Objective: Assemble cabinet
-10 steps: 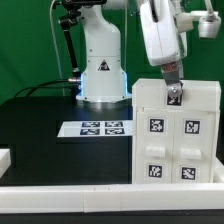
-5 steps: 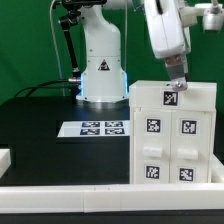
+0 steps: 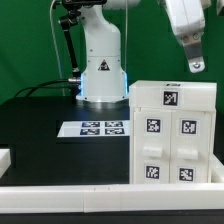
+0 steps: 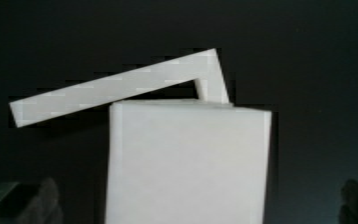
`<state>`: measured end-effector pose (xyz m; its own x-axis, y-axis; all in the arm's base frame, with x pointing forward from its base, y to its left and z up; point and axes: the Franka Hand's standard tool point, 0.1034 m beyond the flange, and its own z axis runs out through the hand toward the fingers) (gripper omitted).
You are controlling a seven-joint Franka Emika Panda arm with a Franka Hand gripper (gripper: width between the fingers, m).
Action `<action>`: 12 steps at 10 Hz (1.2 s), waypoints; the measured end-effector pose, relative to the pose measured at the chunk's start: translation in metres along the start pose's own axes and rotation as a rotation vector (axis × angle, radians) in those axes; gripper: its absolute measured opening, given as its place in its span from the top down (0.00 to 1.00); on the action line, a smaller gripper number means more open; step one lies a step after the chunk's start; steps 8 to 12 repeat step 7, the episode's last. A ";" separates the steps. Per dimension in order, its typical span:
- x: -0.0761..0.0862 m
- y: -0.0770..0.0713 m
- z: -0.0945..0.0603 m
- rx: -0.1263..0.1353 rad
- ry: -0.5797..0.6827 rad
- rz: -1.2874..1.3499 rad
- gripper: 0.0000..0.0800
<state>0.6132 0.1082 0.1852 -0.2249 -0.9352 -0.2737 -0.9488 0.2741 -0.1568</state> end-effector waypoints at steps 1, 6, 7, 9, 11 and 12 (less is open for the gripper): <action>0.001 0.001 0.001 -0.002 0.001 -0.004 0.00; 0.001 0.002 0.002 -0.005 0.002 -0.016 0.00; 0.001 0.002 0.003 -0.005 0.002 -0.020 0.00; 0.001 0.002 0.003 -0.005 0.002 -0.020 0.00; 0.001 0.002 0.003 -0.005 0.002 -0.020 0.00; 0.001 0.002 0.003 -0.005 0.002 -0.020 0.00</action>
Offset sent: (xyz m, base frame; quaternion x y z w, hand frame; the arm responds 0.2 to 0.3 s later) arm 0.0000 0.0000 0.0000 0.0000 0.0000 0.0000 1.0000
